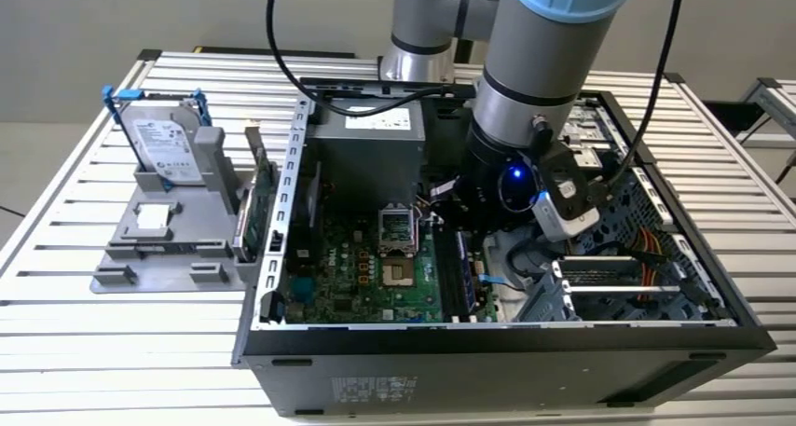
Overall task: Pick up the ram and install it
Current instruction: 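Press down the ram until it locks into place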
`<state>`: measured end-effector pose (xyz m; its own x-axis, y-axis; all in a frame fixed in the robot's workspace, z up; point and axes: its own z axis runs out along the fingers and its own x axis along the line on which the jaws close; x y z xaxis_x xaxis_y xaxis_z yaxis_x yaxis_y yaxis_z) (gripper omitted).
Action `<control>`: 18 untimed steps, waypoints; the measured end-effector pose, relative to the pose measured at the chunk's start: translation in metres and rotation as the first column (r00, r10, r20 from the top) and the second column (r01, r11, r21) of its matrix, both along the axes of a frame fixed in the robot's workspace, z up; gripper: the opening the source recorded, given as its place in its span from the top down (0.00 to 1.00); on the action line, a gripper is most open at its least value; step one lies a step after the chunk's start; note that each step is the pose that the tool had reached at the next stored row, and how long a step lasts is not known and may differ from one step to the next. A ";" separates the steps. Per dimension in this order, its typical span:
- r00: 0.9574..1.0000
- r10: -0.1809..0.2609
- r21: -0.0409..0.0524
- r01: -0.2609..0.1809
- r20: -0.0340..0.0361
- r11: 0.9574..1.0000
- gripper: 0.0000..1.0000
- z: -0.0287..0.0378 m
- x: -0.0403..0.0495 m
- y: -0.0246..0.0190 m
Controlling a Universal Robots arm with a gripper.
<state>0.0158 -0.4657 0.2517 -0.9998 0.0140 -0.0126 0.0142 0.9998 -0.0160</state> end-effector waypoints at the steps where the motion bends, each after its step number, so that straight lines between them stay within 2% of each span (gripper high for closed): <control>1: 1.000 0.000 0.000 0.000 0.000 1.000 1.00 0.0000 0.0000 0.0000; 10: 1.000 0.008 0.000 -0.008 0.000 1.000 1.00 0.0000 0.0000 0.0000; 18: 0.998 0.065 0.000 -0.065 0.000 0.998 1.00 0.0000 0.0000 0.0000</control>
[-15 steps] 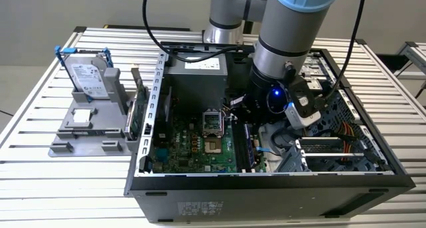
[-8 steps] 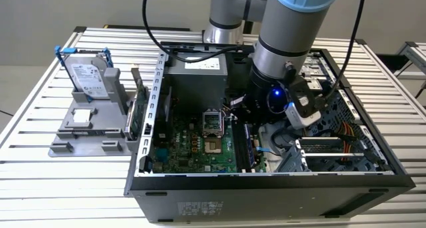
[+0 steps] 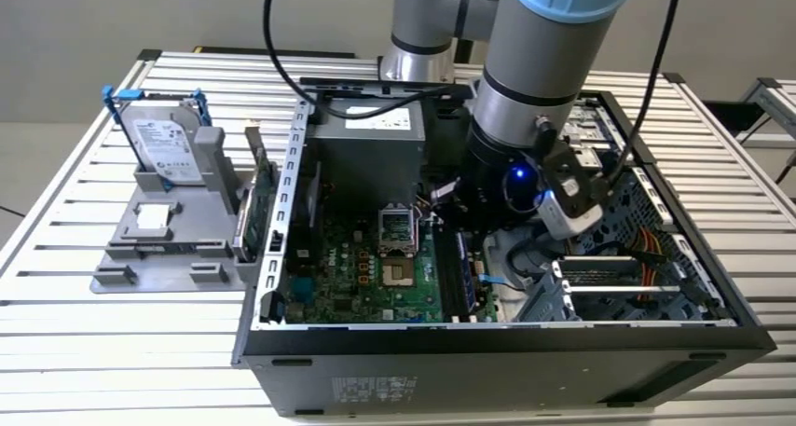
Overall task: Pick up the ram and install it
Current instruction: 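Press down the ram until it locks into place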
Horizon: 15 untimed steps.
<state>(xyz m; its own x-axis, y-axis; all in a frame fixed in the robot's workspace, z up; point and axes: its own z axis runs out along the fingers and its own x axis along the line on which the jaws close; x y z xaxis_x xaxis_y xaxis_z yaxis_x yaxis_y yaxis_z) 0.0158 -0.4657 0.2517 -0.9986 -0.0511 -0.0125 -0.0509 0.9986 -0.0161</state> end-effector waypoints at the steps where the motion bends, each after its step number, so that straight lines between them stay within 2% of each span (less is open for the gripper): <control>1: 1.000 0.009 0.000 -0.009 0.000 1.000 1.00 0.0000 0.0000 0.0000; 9: 0.996 0.084 0.000 -0.084 0.000 0.996 1.00 0.0000 0.0000 0.0000; 11: 0.991 0.136 0.000 -0.136 -0.001 0.991 1.00 0.0000 0.0000 0.0000; 15: 0.984 0.178 0.000 -0.178 -0.002 0.984 1.00 -0.0001 0.0001 0.0000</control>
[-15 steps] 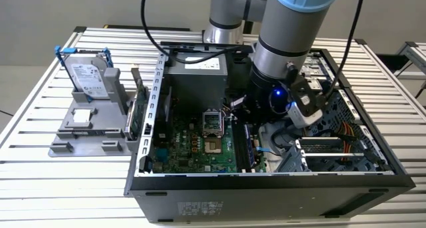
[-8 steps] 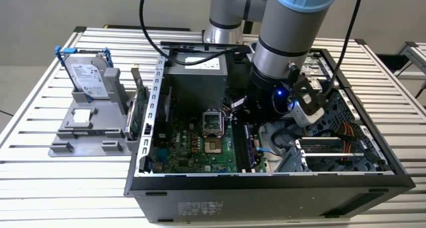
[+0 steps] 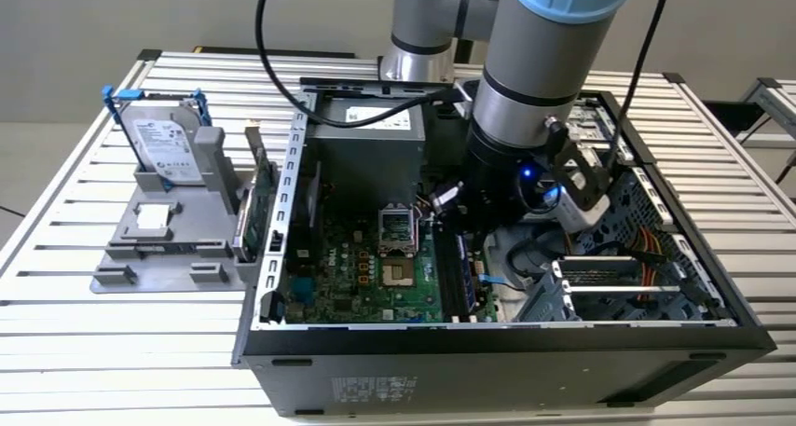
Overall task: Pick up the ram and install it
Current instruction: 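Press down the ram until it locks into place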
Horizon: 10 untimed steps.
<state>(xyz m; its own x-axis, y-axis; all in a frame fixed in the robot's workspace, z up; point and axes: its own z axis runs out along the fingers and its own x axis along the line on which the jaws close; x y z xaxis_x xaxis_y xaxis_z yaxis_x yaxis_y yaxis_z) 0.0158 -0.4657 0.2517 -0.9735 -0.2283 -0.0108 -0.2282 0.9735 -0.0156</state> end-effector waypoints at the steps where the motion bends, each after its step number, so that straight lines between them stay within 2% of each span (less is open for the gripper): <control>1: 1.000 0.009 0.000 -0.009 0.000 1.000 1.00 0.0000 0.0000 0.0000; 6: 0.998 0.060 0.000 -0.060 -0.001 0.998 1.00 0.0000 0.0000 0.0000; 10: 0.994 0.106 0.000 -0.106 -0.001 0.994 1.00 0.0000 0.0000 0.0000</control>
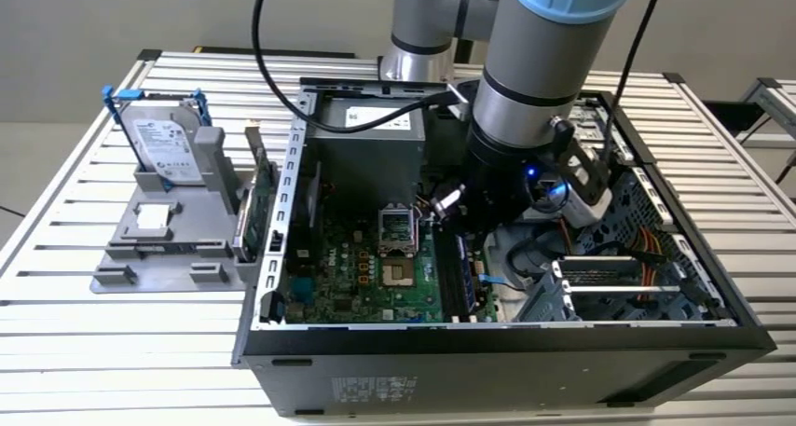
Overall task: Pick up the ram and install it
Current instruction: 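Press down the ram until it locks into place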
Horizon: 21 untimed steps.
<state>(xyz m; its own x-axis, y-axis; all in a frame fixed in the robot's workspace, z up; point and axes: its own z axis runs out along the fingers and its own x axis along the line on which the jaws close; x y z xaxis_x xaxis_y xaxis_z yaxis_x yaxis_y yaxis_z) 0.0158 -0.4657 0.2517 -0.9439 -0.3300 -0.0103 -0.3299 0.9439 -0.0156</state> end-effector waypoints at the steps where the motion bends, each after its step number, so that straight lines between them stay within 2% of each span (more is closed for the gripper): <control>1: 1.000 0.011 0.000 -0.011 0.000 1.000 1.00 0.0000 0.0000 0.0000; 6: 0.998 0.064 0.000 -0.064 0.000 0.998 1.00 0.0000 0.0000 0.0000; 11: 0.993 0.115 0.000 -0.115 0.000 0.993 1.00 0.0000 0.0000 0.0000; 15: 0.988 0.157 0.000 -0.157 0.000 0.988 1.00 -0.0001 0.0000 0.0000; 21: 0.976 0.218 0.000 -0.218 0.000 0.976 1.00 -0.0002 0.0000 0.0000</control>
